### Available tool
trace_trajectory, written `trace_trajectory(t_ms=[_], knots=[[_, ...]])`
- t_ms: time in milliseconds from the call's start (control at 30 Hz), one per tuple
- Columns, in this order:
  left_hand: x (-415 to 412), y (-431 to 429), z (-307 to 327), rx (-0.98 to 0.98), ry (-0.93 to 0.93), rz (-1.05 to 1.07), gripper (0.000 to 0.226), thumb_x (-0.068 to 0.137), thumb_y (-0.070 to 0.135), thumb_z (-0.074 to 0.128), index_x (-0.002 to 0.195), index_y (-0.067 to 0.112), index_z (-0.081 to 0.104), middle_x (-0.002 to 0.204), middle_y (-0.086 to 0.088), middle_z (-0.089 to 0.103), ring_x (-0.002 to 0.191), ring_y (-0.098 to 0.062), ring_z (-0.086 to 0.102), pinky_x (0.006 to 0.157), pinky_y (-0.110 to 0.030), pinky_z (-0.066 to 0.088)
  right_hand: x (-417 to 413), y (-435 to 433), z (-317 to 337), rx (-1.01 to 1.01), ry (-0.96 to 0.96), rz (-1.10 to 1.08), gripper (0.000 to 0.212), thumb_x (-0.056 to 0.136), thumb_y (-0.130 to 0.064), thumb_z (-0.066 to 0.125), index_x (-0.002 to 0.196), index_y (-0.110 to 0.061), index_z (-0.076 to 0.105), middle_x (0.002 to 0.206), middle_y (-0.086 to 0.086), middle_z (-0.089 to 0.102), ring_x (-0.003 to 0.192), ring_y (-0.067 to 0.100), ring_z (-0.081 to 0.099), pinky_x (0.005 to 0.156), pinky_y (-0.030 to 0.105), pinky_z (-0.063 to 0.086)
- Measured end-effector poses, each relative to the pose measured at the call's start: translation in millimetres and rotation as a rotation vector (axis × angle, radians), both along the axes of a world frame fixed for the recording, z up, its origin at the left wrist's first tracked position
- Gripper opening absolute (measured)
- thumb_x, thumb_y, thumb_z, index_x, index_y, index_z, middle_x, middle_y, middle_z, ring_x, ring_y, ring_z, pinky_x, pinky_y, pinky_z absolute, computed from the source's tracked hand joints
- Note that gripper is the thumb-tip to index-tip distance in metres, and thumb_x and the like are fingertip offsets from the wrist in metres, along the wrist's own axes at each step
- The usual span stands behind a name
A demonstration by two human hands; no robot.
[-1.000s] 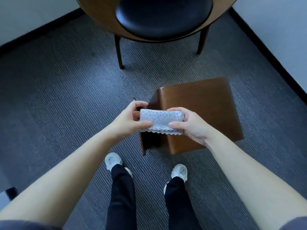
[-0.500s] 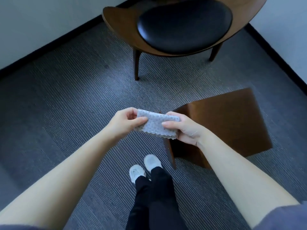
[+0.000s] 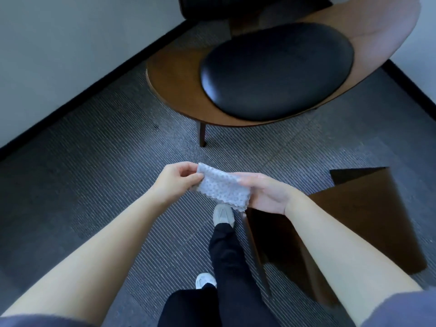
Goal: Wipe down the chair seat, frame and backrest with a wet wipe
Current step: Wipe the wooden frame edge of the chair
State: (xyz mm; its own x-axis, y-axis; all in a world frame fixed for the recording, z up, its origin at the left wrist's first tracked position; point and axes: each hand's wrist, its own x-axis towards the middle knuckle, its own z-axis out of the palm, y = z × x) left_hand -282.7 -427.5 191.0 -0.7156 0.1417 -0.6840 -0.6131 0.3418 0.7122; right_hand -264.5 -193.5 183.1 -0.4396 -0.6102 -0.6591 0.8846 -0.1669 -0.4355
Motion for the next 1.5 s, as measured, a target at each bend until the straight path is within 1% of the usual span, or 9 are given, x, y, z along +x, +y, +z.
trace_trajectory(t_ms=[200, 367, 633, 867, 967, 1133, 1233, 1400, 1500], knots=[[-86.0, -5.5, 3.5, 0.009, 0.085, -0.025, 0.014, 0.09, 0.004, 0.066, 0.087, 0.017, 0.072, 0.079, 0.005, 0.073, 0.069, -0.001, 0.066, 0.065, -0.014, 0.051, -91.6, -14.4, -2.9, -0.047, -0.043, 0.087, 0.044, 0.093, -0.02, 0.054, 0.134, -0.007, 0.045, 0.13, 0.025, 0.052, 0.118, 0.047, 0.051, 0.1, 0.063, 0.039], [-141.7, -16.2, -28.0, -0.079, 0.058, -0.099, 0.008, 0.089, 0.017, 0.068, 0.096, 0.019, 0.073, 0.091, 0.007, 0.073, 0.083, -0.004, 0.067, 0.078, -0.017, 0.052, -129.2, -39.6, -35.6, 0.063, -0.027, -0.016, 0.047, 0.094, -0.003, 0.049, 0.14, -0.012, 0.045, 0.122, 0.02, 0.062, 0.108, 0.04, 0.061, 0.09, 0.051, 0.05], [-195.9, -41.2, -118.3, -0.271, -0.295, 0.158, 0.026, 0.09, 0.033, 0.067, 0.088, 0.008, 0.066, 0.076, -0.007, 0.068, 0.064, -0.018, 0.061, 0.065, -0.03, 0.052, -152.2, -35.6, -111.0, 1.076, -0.113, -0.452, 0.028, 0.095, -0.026, 0.051, 0.117, -0.021, 0.067, 0.105, -0.004, 0.067, 0.091, 0.011, 0.063, 0.084, 0.029, 0.052], [-210.8, -40.6, -144.1, 0.007, -0.287, 0.432, 0.018, 0.097, 0.022, 0.058, 0.109, 0.009, 0.052, 0.106, -0.007, 0.065, 0.094, -0.022, 0.069, 0.089, -0.034, 0.056, -167.1, -42.6, -165.7, 1.566, 0.107, -0.174, 0.048, 0.097, -0.015, 0.032, 0.129, -0.043, 0.053, 0.123, -0.007, 0.063, 0.105, 0.018, 0.058, 0.082, 0.028, 0.041], [-207.5, -45.0, -148.5, 0.041, -0.255, 0.398, 0.015, 0.098, 0.022, 0.058, 0.109, 0.012, 0.055, 0.114, -0.007, 0.066, 0.097, -0.021, 0.07, 0.091, -0.036, 0.056, -163.7, -53.2, -182.2, 1.6, 0.113, -0.106, 0.051, 0.099, -0.012, 0.033, 0.136, -0.043, 0.046, 0.13, -0.002, 0.06, 0.103, 0.028, 0.059, 0.088, 0.039, 0.046], [-206.8, -45.9, -151.4, 0.036, -0.199, 0.371, 0.028, 0.099, 0.021, 0.055, 0.123, 0.007, 0.055, 0.119, -0.009, 0.066, 0.097, -0.02, 0.07, 0.084, -0.031, 0.058, -140.4, -82.5, -188.1, 1.54, 0.507, 0.222, 0.06, 0.093, -0.003, 0.036, 0.145, -0.033, 0.033, 0.144, -0.001, 0.046, 0.104, 0.028, 0.056, 0.08, 0.039, 0.045], [-205.6, -44.8, -150.1, 0.019, -0.185, 0.368, 0.033, 0.099, 0.021, 0.055, 0.127, 0.003, 0.054, 0.12, -0.01, 0.066, 0.095, -0.018, 0.07, 0.081, -0.028, 0.059, -145.4, -61.3, -185.6, 1.7, 0.306, 0.257, 0.052, 0.096, -0.007, 0.032, 0.141, -0.032, 0.031, 0.111, 0.007, 0.053, 0.091, 0.029, 0.054, 0.072, 0.037, 0.039], [-205.2, -43.7, -150.0, 0.022, -0.18, 0.383, 0.027, 0.099, 0.021, 0.055, 0.122, 0.007, 0.055, 0.119, -0.01, 0.066, 0.092, -0.016, 0.071, 0.078, -0.026, 0.059, -153.3, -88.8, -176.1, 1.562, 0.527, 0.426, 0.06, 0.088, 0.002, 0.037, 0.139, -0.029, 0.031, 0.132, -0.004, 0.047, 0.085, 0.021, 0.051, 0.066, 0.036, 0.044], [-207.2, -43.6, -149.2, 0.023, -0.194, 0.383, 0.027, 0.099, 0.02, 0.054, 0.123, 0.006, 0.054, 0.12, -0.01, 0.065, 0.092, -0.016, 0.07, 0.076, -0.024, 0.059, -163.5, -88.9, -174.6, 1.67, 0.362, 0.374, 0.064, 0.089, 0.005, 0.039, 0.142, -0.029, 0.027, 0.15, -0.006, 0.033, 0.093, 0.025, 0.058, 0.069, 0.036, 0.047]])
